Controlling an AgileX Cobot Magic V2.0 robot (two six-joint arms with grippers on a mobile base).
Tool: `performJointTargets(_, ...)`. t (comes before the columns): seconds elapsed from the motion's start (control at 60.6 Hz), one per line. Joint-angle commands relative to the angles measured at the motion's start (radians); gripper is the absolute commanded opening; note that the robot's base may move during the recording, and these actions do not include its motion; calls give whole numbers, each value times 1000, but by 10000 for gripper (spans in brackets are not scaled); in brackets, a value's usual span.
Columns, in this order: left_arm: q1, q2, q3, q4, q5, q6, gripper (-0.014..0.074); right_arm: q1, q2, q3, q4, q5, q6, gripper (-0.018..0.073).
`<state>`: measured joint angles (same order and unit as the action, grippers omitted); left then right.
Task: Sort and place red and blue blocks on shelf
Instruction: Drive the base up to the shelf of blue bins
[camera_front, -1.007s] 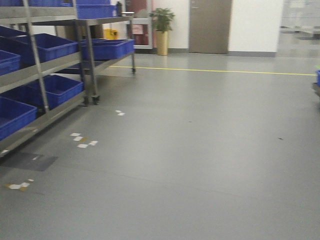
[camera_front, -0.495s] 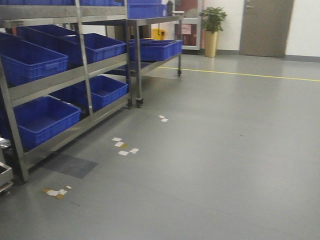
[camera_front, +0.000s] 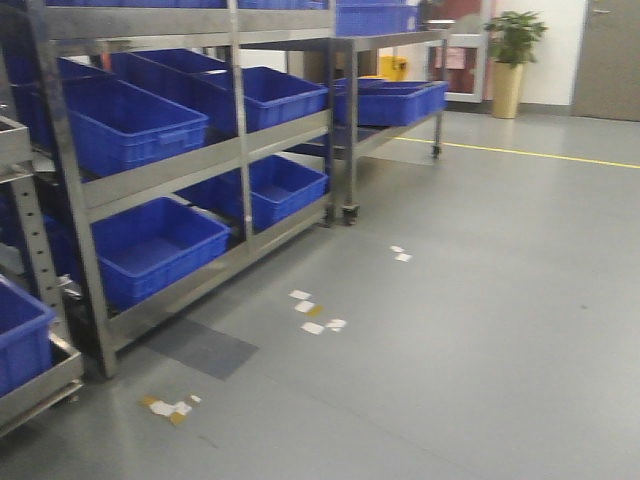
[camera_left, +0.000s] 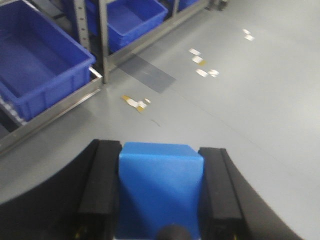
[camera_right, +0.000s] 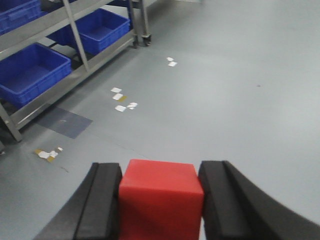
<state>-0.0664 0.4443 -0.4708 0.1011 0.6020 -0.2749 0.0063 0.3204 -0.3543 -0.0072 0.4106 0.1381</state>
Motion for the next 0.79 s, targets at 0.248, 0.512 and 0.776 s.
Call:
performJointTargets(0.248, 2, 5, -28, 2, -85, -1, 134, -6, 5, -28, -11, -85, -6, 56)
performJointTargets(0.512, 2, 5, -28, 2, -85, -1, 134, -6, 5, -28, -11, -85, -6, 56)
performJointTargets(0.776, 2, 5, -28, 2, -85, -1, 134, -6, 5, -28, -11, -85, -6, 56)
